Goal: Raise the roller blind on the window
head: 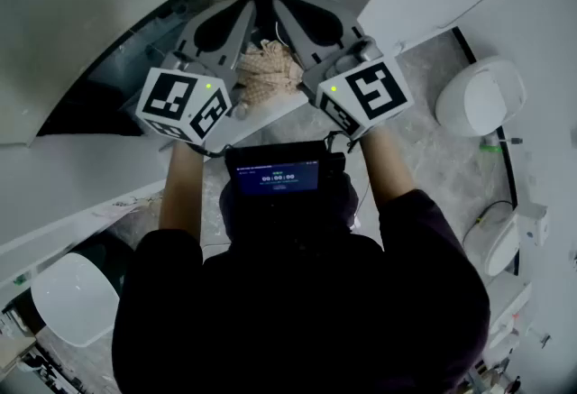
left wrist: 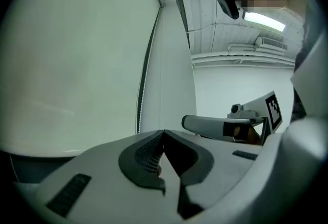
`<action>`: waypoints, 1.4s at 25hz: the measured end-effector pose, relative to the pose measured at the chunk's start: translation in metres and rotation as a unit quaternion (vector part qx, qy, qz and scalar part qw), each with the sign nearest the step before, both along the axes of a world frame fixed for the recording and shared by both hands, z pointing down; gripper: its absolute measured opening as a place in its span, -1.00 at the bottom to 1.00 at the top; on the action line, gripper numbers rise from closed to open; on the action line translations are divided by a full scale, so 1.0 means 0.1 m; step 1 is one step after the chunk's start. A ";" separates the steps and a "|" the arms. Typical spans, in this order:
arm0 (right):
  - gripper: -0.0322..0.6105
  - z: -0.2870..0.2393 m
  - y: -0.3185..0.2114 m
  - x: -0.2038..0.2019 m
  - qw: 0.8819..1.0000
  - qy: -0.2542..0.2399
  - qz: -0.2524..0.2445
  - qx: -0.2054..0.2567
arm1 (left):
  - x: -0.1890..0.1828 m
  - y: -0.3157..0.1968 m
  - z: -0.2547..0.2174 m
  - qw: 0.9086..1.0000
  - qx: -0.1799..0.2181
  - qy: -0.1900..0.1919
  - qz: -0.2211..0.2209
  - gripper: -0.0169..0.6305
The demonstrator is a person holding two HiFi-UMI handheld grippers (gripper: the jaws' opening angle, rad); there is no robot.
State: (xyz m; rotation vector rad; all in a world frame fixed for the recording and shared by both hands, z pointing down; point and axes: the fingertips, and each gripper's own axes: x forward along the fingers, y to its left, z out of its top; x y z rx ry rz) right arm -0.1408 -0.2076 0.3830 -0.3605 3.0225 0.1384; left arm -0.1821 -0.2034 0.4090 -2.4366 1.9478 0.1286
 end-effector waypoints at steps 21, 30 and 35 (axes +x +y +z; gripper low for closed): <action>-0.88 -0.32 -0.36 0.03 0.998 -0.041 0.038 -0.016 | -0.07 -0.19 -0.28 1.000 0.020 -0.010 0.010 -0.91; -0.88 -0.99 -0.85 0.01 0.987 -0.055 0.149 0.009 | -0.06 -0.53 -1.05 0.997 0.064 -0.026 0.035 -0.91; -0.68 -1.31 -1.03 -0.05 0.981 -0.073 0.179 -0.003 | -0.09 -0.49 -1.34 0.994 0.094 0.010 0.049 -0.91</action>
